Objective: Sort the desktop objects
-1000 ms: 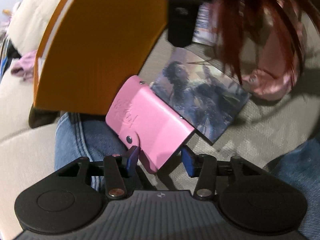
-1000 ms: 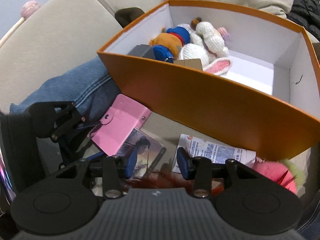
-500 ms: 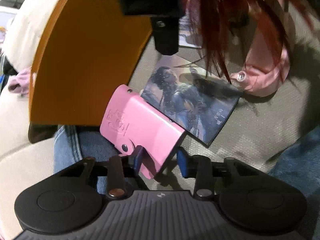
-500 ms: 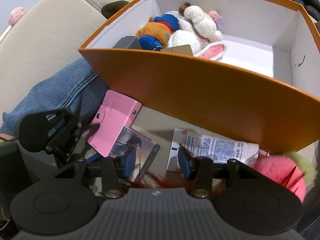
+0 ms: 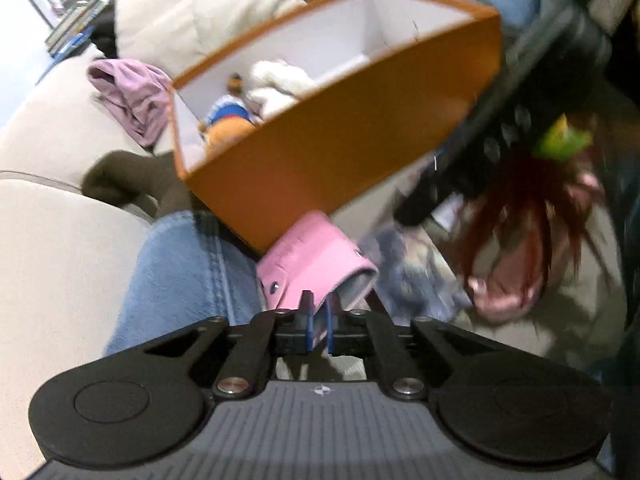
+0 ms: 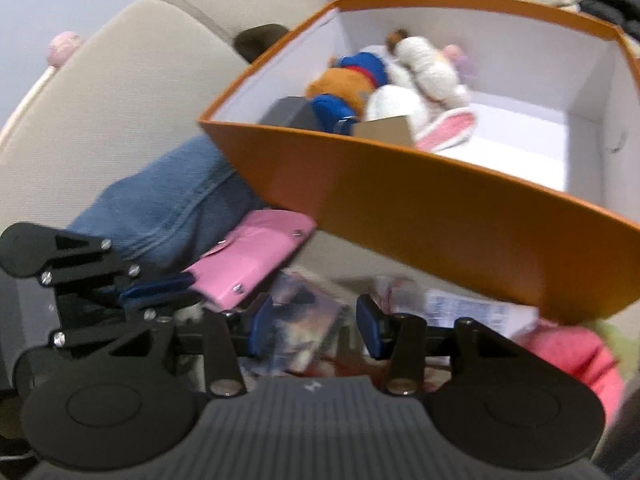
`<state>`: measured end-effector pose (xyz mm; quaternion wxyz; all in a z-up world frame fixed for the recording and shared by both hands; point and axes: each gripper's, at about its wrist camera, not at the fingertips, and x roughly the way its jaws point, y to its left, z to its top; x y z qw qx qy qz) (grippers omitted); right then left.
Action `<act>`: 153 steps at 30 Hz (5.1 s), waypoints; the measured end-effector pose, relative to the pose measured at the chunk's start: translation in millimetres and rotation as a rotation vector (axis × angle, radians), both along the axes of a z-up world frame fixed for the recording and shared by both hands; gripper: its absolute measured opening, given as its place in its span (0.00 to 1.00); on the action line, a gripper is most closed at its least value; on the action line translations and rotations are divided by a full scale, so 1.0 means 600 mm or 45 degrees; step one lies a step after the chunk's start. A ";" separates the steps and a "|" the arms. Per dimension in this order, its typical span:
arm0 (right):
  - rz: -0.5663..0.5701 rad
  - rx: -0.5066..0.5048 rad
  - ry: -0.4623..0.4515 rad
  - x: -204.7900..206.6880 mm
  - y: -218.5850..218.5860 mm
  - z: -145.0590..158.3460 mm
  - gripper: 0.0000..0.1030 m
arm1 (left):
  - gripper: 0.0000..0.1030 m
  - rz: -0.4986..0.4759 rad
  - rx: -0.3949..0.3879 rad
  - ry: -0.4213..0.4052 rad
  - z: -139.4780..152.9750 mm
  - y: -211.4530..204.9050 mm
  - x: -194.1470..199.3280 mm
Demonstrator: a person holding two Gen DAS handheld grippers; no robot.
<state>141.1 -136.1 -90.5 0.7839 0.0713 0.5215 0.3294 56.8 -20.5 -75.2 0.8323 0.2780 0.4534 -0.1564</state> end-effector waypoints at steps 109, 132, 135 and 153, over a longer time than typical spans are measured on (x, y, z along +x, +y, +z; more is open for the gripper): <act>0.072 -0.111 0.281 0.034 0.051 -0.105 0.64 | 0.21 0.548 -0.546 0.444 -0.017 0.101 0.070; 0.349 -0.123 -0.141 -0.072 0.023 0.034 0.28 | 0.19 0.803 -0.804 0.406 -0.018 0.138 0.049; 0.350 -0.122 -0.128 -0.072 0.020 0.034 0.30 | 0.19 0.798 -0.799 0.394 -0.018 0.133 0.043; 0.237 0.073 -0.168 -0.056 0.011 0.092 0.24 | 0.18 0.769 -0.798 0.229 0.045 0.141 0.028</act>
